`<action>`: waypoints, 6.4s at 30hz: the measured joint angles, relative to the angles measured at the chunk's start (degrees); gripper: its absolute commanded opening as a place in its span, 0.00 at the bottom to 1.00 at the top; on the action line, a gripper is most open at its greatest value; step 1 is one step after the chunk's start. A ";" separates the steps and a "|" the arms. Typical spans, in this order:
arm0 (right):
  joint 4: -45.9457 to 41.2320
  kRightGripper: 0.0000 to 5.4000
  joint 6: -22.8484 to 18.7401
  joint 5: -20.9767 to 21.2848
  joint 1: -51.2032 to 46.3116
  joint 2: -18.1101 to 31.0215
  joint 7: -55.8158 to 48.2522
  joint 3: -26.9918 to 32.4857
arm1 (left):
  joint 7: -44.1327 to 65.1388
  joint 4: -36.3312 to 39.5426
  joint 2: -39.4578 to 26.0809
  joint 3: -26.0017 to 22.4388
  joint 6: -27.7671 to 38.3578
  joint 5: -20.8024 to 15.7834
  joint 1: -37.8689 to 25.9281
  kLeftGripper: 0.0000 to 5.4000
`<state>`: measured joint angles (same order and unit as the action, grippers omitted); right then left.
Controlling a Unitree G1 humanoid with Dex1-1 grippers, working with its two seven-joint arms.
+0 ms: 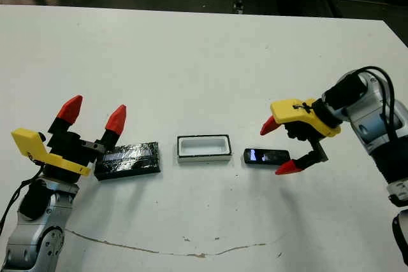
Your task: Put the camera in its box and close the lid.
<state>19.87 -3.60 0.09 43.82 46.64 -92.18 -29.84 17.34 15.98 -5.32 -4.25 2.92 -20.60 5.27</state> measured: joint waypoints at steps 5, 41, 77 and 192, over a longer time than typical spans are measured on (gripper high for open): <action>-0.06 1.00 0.09 0.65 -1.87 -0.48 0.94 1.64 | -0.01 0.46 -0.01 0.01 -0.17 0.01 0.44 1.00; 1.12 0.32 -0.25 1.96 -7.02 -3.41 6.18 5.81 | -0.18 0.66 0.44 0.12 -0.14 0.59 0.84 1.00; -4.37 0.31 -24.20 -19.08 3.82 -8.15 1.26 7.68 | -0.94 0.81 0.92 0.82 0.16 0.80 1.59 1.00; 3.13 0.80 -13.28 -4.07 0.86 -20.03 5.58 3.43 | -0.36 1.50 0.94 1.39 1.86 1.72 3.33 1.00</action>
<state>23.00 -16.88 -3.98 44.69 26.62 -86.60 -26.41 16.98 17.48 -4.38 -2.86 4.78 -18.87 8.60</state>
